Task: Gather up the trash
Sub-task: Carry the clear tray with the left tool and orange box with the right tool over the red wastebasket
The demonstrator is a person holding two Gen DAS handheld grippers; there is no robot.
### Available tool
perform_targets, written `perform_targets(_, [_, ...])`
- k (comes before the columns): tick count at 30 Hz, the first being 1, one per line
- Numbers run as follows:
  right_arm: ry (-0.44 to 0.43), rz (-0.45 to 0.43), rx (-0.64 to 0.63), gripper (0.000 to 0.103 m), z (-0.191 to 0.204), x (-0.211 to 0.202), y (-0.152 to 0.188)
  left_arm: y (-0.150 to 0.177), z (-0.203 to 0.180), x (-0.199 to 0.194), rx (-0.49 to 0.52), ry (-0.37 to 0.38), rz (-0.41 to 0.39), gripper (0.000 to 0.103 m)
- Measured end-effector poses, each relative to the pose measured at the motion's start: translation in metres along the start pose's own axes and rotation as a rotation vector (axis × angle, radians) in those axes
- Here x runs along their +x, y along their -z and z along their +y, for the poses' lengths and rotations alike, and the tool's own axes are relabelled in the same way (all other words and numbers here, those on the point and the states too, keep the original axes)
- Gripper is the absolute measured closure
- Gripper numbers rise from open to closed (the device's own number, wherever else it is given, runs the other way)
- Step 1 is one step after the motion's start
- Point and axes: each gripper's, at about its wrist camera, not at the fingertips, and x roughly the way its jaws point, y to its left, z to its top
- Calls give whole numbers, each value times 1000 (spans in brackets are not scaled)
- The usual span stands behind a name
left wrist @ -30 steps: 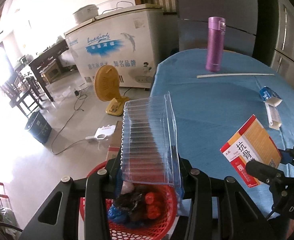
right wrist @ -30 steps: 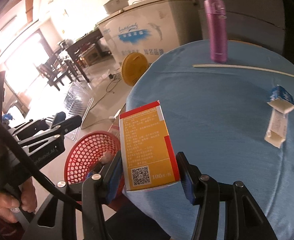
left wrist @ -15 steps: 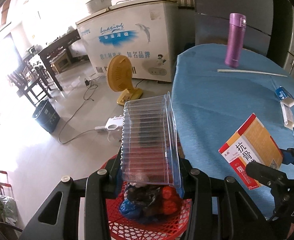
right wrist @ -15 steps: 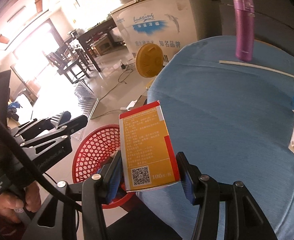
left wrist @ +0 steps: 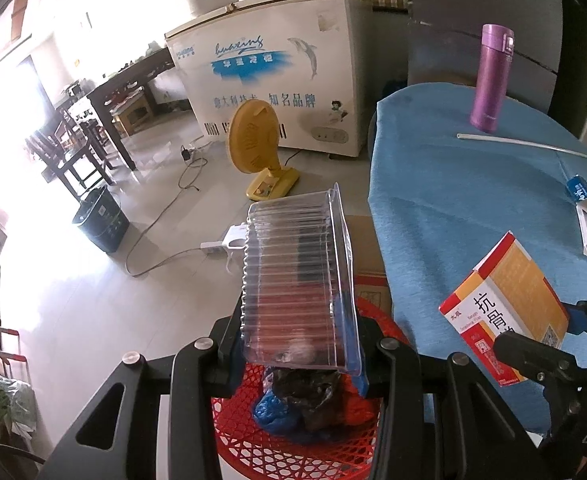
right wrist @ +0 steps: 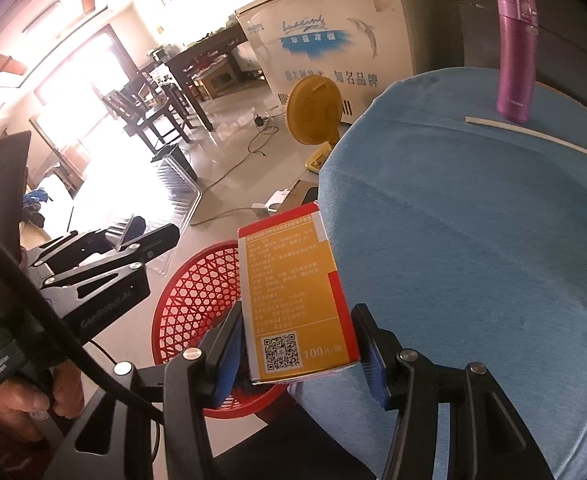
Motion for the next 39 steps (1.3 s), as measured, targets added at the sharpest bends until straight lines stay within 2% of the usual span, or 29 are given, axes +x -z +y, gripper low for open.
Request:
perform_targets(25, [-57,85,-25,48,10,25,-3,11,5,25,-11,-34,71,60])
perform_targets(39, [-95,159,-7,48,11,53,-7,26,12,38,-15,-39,127,60])
